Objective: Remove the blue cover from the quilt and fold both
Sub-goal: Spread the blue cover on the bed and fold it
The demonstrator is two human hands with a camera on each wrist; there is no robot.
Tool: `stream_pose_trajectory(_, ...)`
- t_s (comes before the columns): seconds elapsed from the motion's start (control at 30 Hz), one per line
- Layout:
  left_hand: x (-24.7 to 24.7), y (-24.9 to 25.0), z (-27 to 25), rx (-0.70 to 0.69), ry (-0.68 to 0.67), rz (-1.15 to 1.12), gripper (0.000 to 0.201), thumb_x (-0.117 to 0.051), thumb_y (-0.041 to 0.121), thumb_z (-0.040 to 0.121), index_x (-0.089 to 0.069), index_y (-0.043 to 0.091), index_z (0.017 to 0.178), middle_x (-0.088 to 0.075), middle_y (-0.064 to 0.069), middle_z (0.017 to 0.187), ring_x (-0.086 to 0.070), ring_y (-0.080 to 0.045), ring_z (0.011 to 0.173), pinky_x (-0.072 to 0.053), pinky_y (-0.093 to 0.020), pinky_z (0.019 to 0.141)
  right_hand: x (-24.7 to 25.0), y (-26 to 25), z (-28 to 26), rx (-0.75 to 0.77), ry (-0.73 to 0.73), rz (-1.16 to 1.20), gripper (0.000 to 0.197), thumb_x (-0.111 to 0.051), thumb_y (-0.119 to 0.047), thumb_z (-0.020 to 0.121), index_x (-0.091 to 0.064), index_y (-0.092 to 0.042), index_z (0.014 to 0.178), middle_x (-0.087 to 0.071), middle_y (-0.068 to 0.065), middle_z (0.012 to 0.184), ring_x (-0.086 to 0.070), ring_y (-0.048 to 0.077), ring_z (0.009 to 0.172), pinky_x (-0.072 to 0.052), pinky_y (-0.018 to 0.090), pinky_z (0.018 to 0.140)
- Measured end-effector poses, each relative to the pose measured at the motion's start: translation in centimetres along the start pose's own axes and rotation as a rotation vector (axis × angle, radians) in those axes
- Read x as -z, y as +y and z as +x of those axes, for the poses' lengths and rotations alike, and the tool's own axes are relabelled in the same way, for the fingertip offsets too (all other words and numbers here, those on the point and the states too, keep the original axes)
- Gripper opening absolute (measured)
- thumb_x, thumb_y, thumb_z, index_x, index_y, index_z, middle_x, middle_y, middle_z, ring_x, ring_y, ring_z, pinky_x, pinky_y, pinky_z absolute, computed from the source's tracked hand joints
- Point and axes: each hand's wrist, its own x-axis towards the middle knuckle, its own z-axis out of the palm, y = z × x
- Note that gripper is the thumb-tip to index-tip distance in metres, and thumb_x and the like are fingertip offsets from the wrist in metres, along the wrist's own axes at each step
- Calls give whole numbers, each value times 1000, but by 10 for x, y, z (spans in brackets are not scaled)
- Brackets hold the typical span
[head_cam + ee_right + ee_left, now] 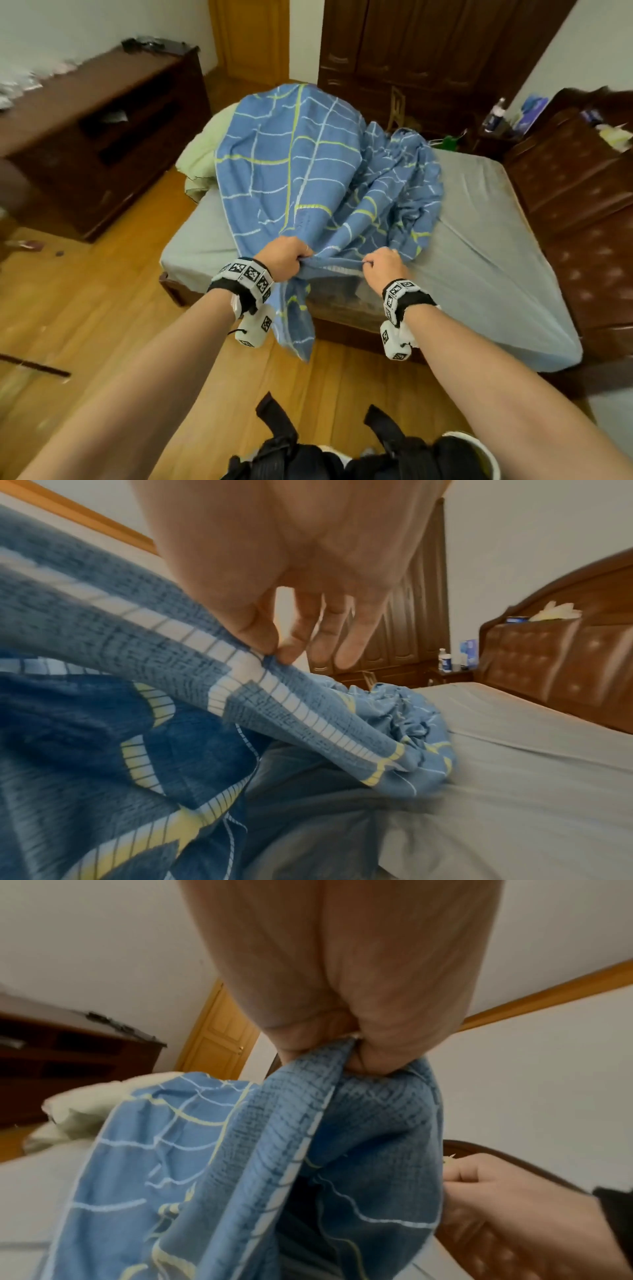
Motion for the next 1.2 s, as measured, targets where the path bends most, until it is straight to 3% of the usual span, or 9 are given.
stream_pose_trajectory(0.1, 1, -4, -2, 197, 69, 144, 33, -50, -1, 76, -69, 21, 94, -68, -9, 94, -62, -33, 91, -50, -37, 75, 3, -3, 16, 58, -111, 150, 26, -44, -17, 95, -66, -11, 81, -63, 9, 92, -58, 33, 104, -44, 36, 76)
stream_pose_trajectory(0.17, -1, -1, -1, 337, 85, 237, 36, -51, 3, 79, -67, 28, 99, -67, -7, 100, -62, -33, 94, -50, -36, 76, 4, 0, 20, 73, -314, 297, 18, -48, -6, 93, -65, -9, 91, -65, 13, 92, -62, 35, 99, -46, 38, 74)
stream_pose_trajectory(0.27, -8, 20, 16, 425, 110, 229, 41, -54, 9, 80, -65, 33, 111, -67, 0, 112, -62, -25, 101, -52, -36, 84, 6, 29, 30, 54, -430, 438, 15, -56, -19, 88, -64, -14, 76, -66, 10, 79, -61, 29, 80, -46, 33, 75)
stream_pose_trajectory(0.33, -19, 45, 39, 401, 125, 174, 49, -60, 20, 79, -57, 37, 125, -61, 6, 125, -59, -21, 112, -50, -38, 93, 7, 62, 44, 109, -368, 434, 21, -58, -34, 86, -71, -17, 83, -71, 1, 80, -65, 23, 82, -51, 33, 82)
stream_pose_trajectory(0.43, -44, 91, 83, 353, 103, 88, 61, -64, 32, 79, -46, 37, 137, -51, 2, 137, -52, -23, 123, -45, -44, 100, 13, 119, 61, 94, -387, 521, 16, -63, -38, 85, -71, -26, 91, -73, -6, 93, -67, 17, 92, -53, 35, 90)
stream_pose_trajectory(0.7, -88, 156, 224, 229, -34, -45, 45, -61, 31, 86, -55, 32, 131, -54, -1, 133, -56, -21, 119, -47, -41, 98, 8, 266, 123, -129, -345, 517, 20, -61, -31, 80, -72, -15, 86, -73, 5, 87, -68, 30, 89, -54, 44, 88)
stream_pose_trajectory(0.83, -108, 166, 313, 176, -84, -73, 42, -61, 31, 87, -57, 32, 129, -55, 2, 135, -55, -19, 120, -47, -42, 99, 7, 325, 165, -236, -341, 480, 15, -64, -24, 85, -72, -17, 95, -73, 5, 101, -66, 27, 97, -52, 39, 90)
stream_pose_trajectory(1.0, -118, 169, 428, 141, -134, -93, 40, -59, 32, 88, -57, 33, 127, -52, 1, 136, -58, -22, 115, -49, -43, 96, 18, 383, 242, -311, -302, 407, 31, -66, -22, 87, -67, -20, 118, -67, -1, 122, -61, 20, 115, -43, 25, 97)
stream_pose_trajectory(1.2, -101, 172, 545, 150, -189, -33, 38, -55, 33, 92, -55, 30, 130, -47, -5, 135, -56, -27, 112, -48, -41, 94, 28, 423, 344, -332, -356, 378, 36, -65, -21, 88, -61, -20, 124, -62, 4, 132, -58, 20, 121, -44, 29, 101)
